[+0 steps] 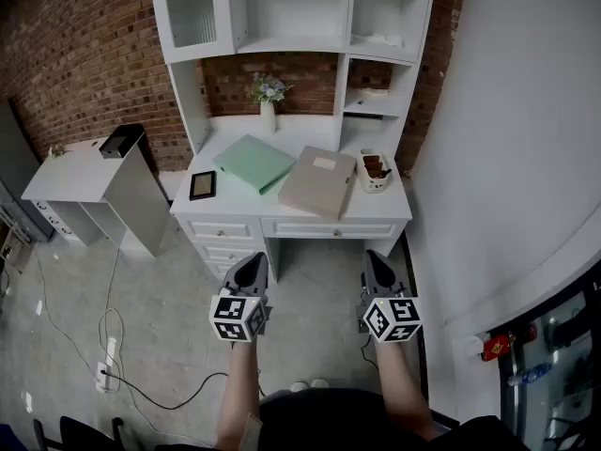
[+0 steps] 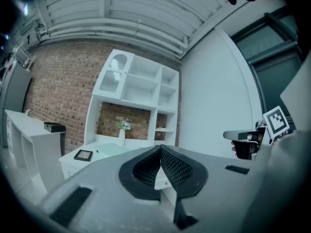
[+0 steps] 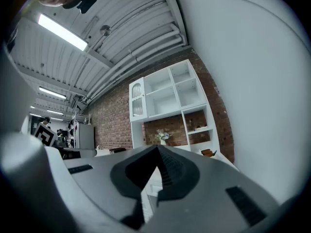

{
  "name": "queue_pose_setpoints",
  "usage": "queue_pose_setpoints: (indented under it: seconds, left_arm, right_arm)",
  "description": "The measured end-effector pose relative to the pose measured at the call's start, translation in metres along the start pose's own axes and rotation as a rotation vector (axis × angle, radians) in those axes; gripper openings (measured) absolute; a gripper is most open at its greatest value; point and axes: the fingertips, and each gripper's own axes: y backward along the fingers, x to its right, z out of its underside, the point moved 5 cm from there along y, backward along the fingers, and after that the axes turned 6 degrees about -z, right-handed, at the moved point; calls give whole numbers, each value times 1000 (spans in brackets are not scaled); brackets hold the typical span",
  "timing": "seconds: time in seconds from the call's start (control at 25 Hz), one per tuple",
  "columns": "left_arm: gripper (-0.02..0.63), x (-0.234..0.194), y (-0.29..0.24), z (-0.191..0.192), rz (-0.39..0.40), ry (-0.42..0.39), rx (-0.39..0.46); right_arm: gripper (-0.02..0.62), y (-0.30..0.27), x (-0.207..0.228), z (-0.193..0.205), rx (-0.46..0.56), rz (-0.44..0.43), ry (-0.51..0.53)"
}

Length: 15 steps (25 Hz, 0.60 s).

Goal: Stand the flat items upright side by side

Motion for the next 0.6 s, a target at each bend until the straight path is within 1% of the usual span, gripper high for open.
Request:
queue_pose_setpoints:
  seconds: [0.2, 0.6]
  left_arm:
    - [8, 2, -7, 5, 12, 0, -7]
    - [8, 2, -9, 8, 8, 3, -22]
  right_arm:
    - [-3, -1, 5, 4, -8, 12, 0]
    - [-3, -3, 7, 7, -16, 10, 0]
